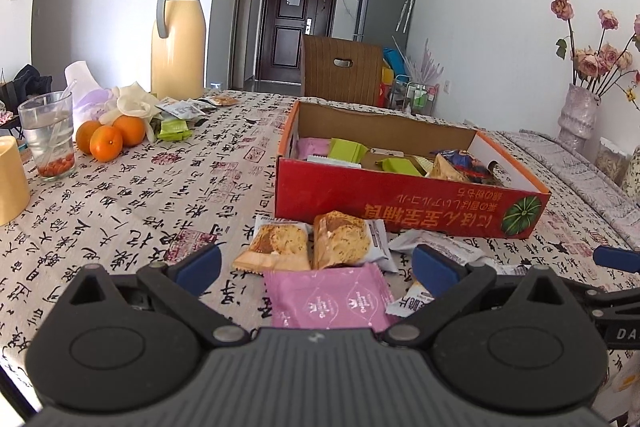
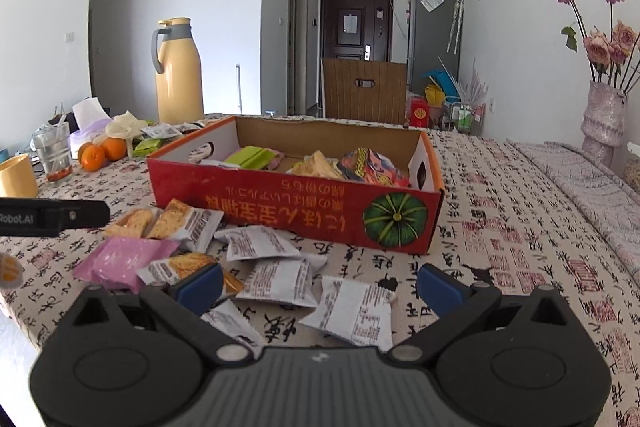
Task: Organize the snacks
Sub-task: 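Withdraw both open tools from the box toward the snack pile, then grasp a white wrapped biscuit packet with the right tool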
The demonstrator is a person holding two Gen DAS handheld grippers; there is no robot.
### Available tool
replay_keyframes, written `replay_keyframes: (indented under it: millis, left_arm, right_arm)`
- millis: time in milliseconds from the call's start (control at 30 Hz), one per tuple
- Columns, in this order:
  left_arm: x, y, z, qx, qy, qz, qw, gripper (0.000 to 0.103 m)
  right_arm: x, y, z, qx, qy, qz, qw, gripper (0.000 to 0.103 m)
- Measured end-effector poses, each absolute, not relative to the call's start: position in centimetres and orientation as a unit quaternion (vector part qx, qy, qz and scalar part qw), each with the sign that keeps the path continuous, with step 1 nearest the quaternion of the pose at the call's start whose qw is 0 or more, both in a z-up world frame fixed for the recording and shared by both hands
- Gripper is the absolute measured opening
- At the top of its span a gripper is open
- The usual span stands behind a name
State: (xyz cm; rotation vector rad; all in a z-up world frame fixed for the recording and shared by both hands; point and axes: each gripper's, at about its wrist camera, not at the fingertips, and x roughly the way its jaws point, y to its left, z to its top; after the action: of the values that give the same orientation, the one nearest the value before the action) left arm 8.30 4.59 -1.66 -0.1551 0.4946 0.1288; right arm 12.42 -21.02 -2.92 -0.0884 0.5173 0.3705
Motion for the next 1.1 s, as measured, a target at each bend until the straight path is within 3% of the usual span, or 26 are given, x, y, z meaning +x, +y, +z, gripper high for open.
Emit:
replay_keyframes:
  millis: [500,800,1100]
  left_arm:
    - [8.4,5.4,-2.0,-0.085,0.251,0.074,0.961,0.103]
    - [8.5,5.3,-2.0,-0.083,0.253,0.078,0.961,0.103]
    - [8.6,5.4,-2.1,-0.084,0.256,0.079,0.96,0.103]
  right_arm:
    - [14.5,-22.1,-4.5,-0.011,0.284,0.142,0.948,0.103]
    - [17.3,-23.0,-5.7,0.019,0.314,0.121,0.941,0.091]
    - [18.0,-22.1,-7.0,0.001,0.33,0.112,0.937,0.089]
